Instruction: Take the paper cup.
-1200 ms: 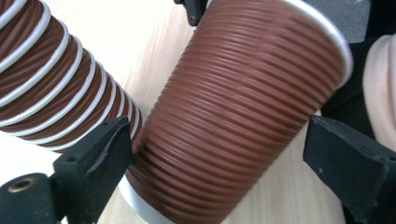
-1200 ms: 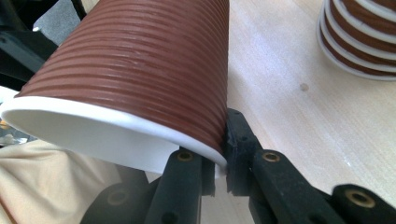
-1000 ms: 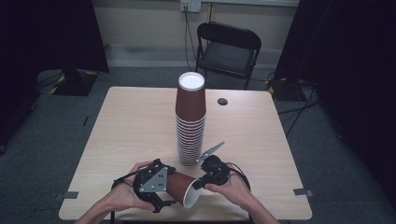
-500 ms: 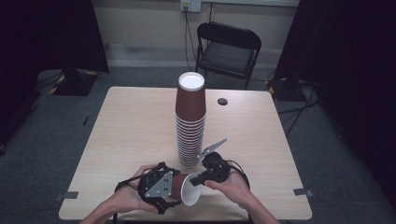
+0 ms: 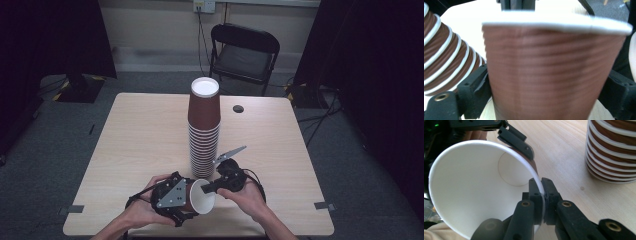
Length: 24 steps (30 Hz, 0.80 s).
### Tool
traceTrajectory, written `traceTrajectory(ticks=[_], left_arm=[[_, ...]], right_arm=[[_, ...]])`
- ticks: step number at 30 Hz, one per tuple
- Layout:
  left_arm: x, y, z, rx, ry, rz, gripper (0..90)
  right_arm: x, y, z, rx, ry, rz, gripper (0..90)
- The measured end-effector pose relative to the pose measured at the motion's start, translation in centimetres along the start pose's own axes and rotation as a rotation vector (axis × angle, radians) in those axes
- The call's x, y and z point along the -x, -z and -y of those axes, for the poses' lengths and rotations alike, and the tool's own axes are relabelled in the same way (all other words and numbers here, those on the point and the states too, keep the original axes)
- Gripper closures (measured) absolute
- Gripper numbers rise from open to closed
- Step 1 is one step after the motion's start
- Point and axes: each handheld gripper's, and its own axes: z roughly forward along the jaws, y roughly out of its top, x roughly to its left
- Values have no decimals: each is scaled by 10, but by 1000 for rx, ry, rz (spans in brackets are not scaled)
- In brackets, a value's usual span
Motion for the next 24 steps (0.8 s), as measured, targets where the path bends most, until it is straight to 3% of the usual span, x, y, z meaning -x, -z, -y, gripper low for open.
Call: traceTrajectory(ticks=[5, 6, 8, 12, 18, 21, 24], left_arm=[[2, 2, -4, 23, -18, -37, 84], [3, 2, -4, 30, -6, -35, 77], [3, 2, -6, 16, -33, -29, 68], [5, 0, -6, 27, -24, -44, 61], [3, 4, -2, 45, -16, -54, 85], [3, 4, 0, 65, 16, -47, 91], [1, 5, 4, 90, 73, -35, 92]], right_arm=[[-2, -2, -4, -5, -9, -1, 874], [-3, -3, -5, -9, -10, -2, 874], [-5, -7, -7, -21, -14, 5, 874], [-7, -13, -9, -40, -19, 10, 873], [-8, -12, -9, -4, -24, 13, 858], [-9, -9, -7, 24, -20, 24, 803], [-8, -4, -4, 64, -23, 22, 756]])
